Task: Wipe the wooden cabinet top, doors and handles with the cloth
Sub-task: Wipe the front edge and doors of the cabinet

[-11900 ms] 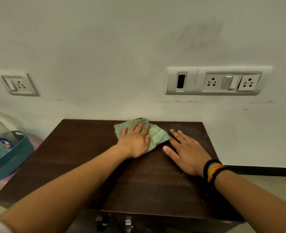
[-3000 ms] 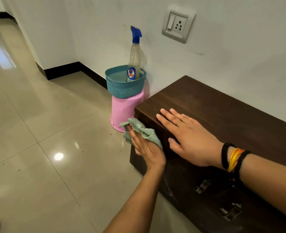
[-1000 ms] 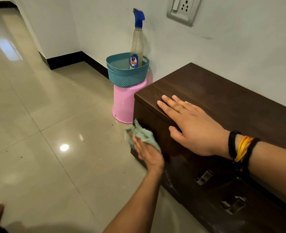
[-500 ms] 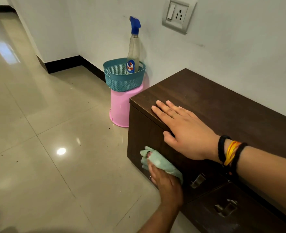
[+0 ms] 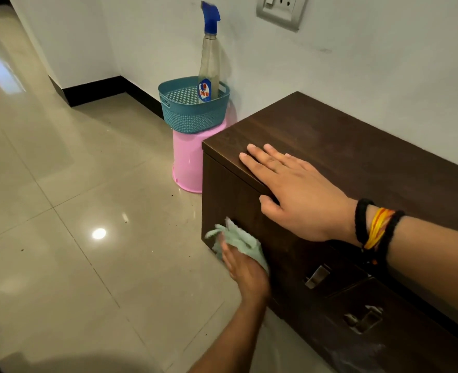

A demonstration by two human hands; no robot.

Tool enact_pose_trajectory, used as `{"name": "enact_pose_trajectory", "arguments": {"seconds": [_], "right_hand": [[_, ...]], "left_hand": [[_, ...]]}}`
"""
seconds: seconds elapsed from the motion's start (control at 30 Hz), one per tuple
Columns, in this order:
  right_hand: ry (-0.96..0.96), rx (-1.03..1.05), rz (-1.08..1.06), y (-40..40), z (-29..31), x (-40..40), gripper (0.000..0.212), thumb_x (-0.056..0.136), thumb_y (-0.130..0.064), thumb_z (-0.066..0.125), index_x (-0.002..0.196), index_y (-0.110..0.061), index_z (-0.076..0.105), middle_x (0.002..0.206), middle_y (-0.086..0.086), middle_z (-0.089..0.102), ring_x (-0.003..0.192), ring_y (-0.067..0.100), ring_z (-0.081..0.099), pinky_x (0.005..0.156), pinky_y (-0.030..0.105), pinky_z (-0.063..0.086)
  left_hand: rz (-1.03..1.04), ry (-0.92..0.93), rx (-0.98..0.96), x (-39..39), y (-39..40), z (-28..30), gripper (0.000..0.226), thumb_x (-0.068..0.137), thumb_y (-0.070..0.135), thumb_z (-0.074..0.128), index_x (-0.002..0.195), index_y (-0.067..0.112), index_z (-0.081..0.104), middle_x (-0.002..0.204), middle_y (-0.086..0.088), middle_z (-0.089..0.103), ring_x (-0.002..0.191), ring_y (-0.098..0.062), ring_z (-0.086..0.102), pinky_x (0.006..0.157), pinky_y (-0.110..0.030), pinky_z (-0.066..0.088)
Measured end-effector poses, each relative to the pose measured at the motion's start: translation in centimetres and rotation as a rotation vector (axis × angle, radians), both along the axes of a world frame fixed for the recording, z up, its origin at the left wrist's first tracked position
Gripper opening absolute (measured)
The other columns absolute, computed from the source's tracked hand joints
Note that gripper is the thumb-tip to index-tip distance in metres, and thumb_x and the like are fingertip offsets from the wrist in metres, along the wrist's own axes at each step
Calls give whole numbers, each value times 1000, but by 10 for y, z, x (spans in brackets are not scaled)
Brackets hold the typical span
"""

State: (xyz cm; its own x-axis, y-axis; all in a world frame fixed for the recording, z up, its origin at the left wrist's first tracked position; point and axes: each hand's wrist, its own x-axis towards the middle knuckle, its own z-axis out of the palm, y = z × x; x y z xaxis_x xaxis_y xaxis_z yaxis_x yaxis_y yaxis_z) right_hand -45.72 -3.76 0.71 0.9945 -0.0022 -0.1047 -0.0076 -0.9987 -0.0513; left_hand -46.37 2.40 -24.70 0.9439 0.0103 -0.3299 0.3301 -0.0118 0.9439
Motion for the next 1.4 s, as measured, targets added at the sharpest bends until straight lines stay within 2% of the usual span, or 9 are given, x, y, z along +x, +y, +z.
{"name": "enact_pose_trajectory", "arguments": {"seconds": [0.13,0.27,0.43,0.53,0.63,0.8,1.03,1.3,1.4], "right_hand": [[-6,-9,2,-1,1,1,72,103,-35,37,161,-34,-6,169,-10,-10,155,11,-11,124,32,-2],[-2,5,0,-1,1,0,71,103,-35,37,161,-34,-5,169,-10,-9,155,11,-11,126,34,-1],[2,4,2,0,1,1,72,103,-34,38,161,-34,-4,169,-8,-9,155,13,-9,126,37,0],[2,6,-1,-1,2,-1,72,103,-34,38,161,-34,-4,169,-9,-9,155,12,-10,125,34,-1],[8,13,5,-2,1,-1,71,103,-34,37,161,-34,-5,169,-10,-9,155,11,-11,126,35,-1],[-6,12,6,-3,-1,1,71,103,-34,38,161,-34,-4,169,-9,-8,155,11,-9,126,36,0],[-7,14,4,-4,-1,1,71,103,-34,38,161,-34,-3,169,-10,-8,155,10,-10,125,34,-1],[-1,11,-2,-2,0,0,73,103,-35,39,160,-36,-5,169,-11,-10,155,9,-11,125,33,-2],[1,14,-3,-3,-1,2,73,102,-34,40,161,-36,-4,169,-12,-9,155,9,-10,125,33,-1]], "left_hand": [[-85,345,-105,-39,6,26,70,98,61,3,154,23,20,143,-5,37,148,-32,27,114,-33,24],[-235,-171,-80,-93,11,42,65,103,37,27,156,35,-11,157,-11,22,148,-28,22,119,-32,19],[-100,53,-36,-41,6,-34,53,109,31,31,158,18,14,162,-5,27,148,-20,27,118,-22,16],[-171,98,-94,-89,-1,-40,58,104,53,29,146,13,36,124,-11,64,135,-27,43,113,-25,33],[-303,-348,93,-105,3,-16,54,101,33,35,150,14,27,154,-24,36,150,-35,24,120,-24,24],[-110,-661,131,-32,-2,11,57,102,59,19,154,50,-2,166,-2,12,153,-26,12,124,-45,12],[-135,-1063,293,-6,-4,35,59,103,47,26,158,34,10,168,11,-4,155,-22,1,121,-38,8],[-211,-407,274,-48,-4,5,80,92,71,7,157,25,-5,162,-18,17,149,-37,20,120,-47,21],[-86,-242,238,12,-7,24,77,103,24,46,157,16,-8,165,-18,9,152,-37,14,120,-53,19]]}}
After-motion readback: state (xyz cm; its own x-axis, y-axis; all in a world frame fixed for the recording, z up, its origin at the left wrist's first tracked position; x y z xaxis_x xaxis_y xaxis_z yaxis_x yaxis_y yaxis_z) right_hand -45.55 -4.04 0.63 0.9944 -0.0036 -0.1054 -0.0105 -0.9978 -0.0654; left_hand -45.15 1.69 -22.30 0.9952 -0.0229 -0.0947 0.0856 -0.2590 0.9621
